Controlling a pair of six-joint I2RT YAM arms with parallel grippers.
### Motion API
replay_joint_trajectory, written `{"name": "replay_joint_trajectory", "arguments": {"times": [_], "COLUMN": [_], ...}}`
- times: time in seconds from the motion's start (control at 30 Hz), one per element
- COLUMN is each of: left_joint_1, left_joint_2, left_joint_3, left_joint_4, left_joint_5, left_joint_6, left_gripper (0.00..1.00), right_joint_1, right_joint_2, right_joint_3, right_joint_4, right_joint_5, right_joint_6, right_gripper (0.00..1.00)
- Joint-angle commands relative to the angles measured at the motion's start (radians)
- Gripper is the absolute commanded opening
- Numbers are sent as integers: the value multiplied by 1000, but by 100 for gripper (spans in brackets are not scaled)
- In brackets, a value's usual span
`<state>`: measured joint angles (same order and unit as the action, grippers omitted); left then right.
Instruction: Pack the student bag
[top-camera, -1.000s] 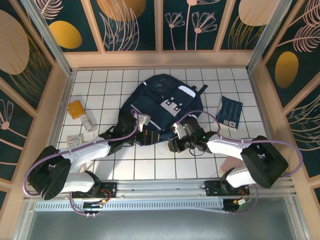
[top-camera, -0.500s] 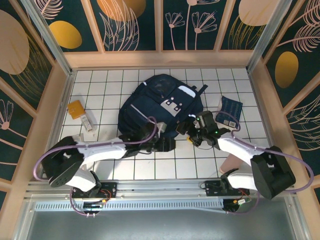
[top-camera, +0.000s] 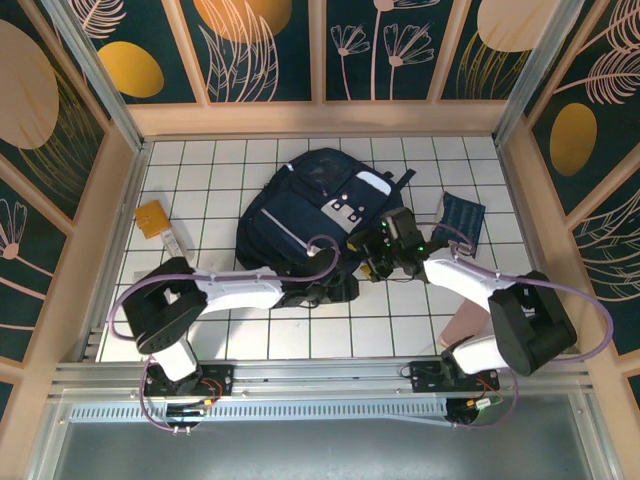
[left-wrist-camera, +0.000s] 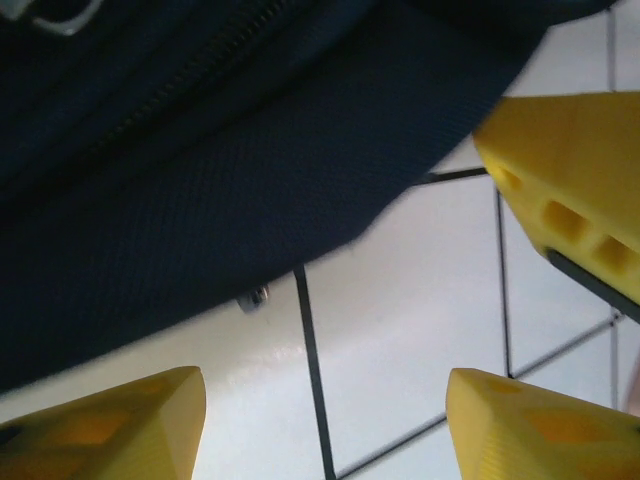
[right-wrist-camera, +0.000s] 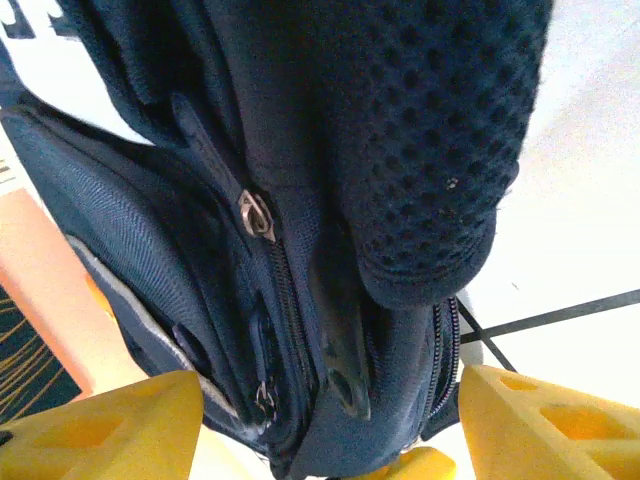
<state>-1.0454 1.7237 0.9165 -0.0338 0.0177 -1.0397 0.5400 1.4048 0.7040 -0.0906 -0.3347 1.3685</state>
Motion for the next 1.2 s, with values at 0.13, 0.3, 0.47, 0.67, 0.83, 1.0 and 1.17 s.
{"name": "replay_joint_trajectory", "arguments": {"times": [0.13,0.3,0.47,0.67,0.83,1.0,1.17], "left_joint_1": [30,48,49,54,54,55,58], "left_joint_2": [67,54,52,93,105,78,18], "left_joint_3": [50,9,25,50,79,39,-32], "left_joint_4": [-66,29,51,63,104,169,298], "left_joint_5": [-119,-154,-179,-182,-167,-163,-126], "left_joint_6": [-81,-85,-35,12,40,57,110], "left_gripper": [52,27,27,54,35,9,0], "right_joint_1": [56,72,75,77,87,88,86], "right_joint_2": [89,116,93,62,32,18,2], "right_joint_3": [70,79,81,76,89,97,96], "right_joint_4": [-51,-39,-81,-76,-103,-121,-143], "right_joint_5": [76,105,161,186,216,223,244], "right_joint_6": [127,167,193,202,203,199,190], "right_gripper": [63,37,15,0,0,0,0]}}
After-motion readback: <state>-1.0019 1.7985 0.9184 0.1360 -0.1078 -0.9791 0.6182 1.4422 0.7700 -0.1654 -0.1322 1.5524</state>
